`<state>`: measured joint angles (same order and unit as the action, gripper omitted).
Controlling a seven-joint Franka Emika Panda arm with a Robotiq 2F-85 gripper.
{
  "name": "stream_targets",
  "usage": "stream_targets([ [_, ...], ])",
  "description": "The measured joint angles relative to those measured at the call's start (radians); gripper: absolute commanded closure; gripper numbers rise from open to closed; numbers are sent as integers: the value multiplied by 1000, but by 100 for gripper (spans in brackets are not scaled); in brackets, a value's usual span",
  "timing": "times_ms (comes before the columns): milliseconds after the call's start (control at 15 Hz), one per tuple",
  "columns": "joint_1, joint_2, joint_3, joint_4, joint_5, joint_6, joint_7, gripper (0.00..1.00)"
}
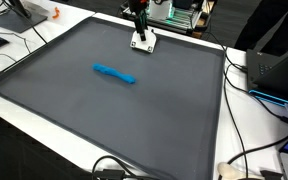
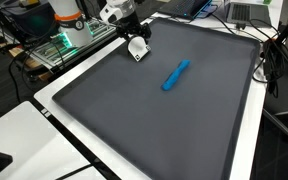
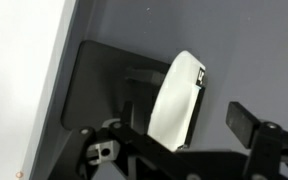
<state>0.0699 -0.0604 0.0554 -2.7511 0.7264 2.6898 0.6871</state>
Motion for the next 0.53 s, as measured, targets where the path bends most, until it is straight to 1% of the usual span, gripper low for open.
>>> stream_targets([
  [267, 0, 13, 0, 0, 11, 19, 0, 69],
  [333, 0, 14, 0, 0, 11, 23, 0, 78],
  [400, 0, 16, 1, 0, 11, 30, 0, 84],
  [467, 0, 17, 1, 1, 11, 36, 0, 93],
  [533, 0, 18, 1, 1, 11, 38, 0, 98],
])
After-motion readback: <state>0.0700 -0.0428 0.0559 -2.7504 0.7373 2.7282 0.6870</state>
